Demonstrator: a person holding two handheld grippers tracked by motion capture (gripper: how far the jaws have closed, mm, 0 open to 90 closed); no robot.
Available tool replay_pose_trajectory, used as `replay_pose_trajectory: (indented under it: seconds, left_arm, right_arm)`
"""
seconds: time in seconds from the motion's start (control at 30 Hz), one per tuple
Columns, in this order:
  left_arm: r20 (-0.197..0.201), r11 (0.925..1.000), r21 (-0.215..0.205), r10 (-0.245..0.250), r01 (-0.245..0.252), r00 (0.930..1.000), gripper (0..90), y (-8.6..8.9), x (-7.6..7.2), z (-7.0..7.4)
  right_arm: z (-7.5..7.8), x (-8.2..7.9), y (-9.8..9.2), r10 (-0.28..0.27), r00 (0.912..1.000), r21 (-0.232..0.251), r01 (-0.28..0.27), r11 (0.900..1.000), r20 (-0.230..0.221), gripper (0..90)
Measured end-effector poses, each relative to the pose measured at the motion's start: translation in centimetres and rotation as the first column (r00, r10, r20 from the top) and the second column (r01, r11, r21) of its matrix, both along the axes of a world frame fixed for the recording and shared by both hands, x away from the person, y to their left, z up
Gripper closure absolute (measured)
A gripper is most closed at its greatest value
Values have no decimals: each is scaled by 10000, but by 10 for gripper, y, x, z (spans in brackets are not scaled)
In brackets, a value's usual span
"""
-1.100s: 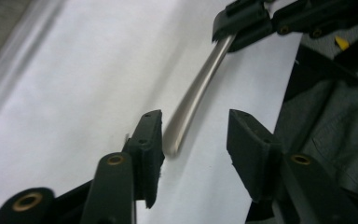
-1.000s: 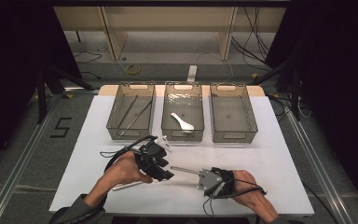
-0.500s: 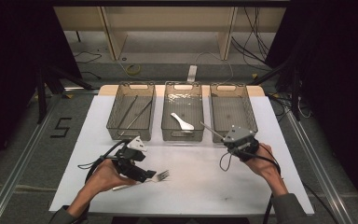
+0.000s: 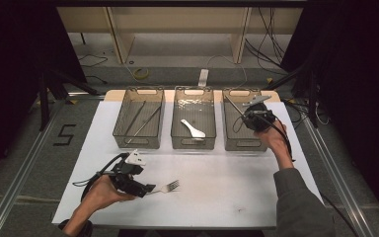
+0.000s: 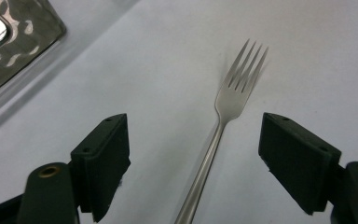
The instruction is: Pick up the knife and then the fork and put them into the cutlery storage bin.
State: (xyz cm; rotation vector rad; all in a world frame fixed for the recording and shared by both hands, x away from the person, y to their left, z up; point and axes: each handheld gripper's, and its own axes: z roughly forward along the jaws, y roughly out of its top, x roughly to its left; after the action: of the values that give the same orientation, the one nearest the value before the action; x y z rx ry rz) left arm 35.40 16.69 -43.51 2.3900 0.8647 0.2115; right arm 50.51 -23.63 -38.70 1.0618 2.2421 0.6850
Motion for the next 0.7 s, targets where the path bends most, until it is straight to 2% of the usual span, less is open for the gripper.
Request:
replay_pose_trajectory:
  seconds: [0.3, 0.37, 0.7]
  left_arm:
    - [-129, 9999, 123, -19, 21, 9999, 241, 1, 0, -4]
    - [-139, 9999, 125, -5, 6, 9999, 245, 1, -1, -4]
    - [-169, 9998, 134, -154, 156, 9997, 257, 0, -1, -5]
  right_arm:
    - [-4, 39, 5, -540, 9972, -137, 534, 9985, -518, 836]
    - [-5, 45, 5, -740, 9953, -15, 740, 9973, -621, 836]
    - [-15, 63, 4, -1324, 9866, 131, 1343, 9909, -951, 834]
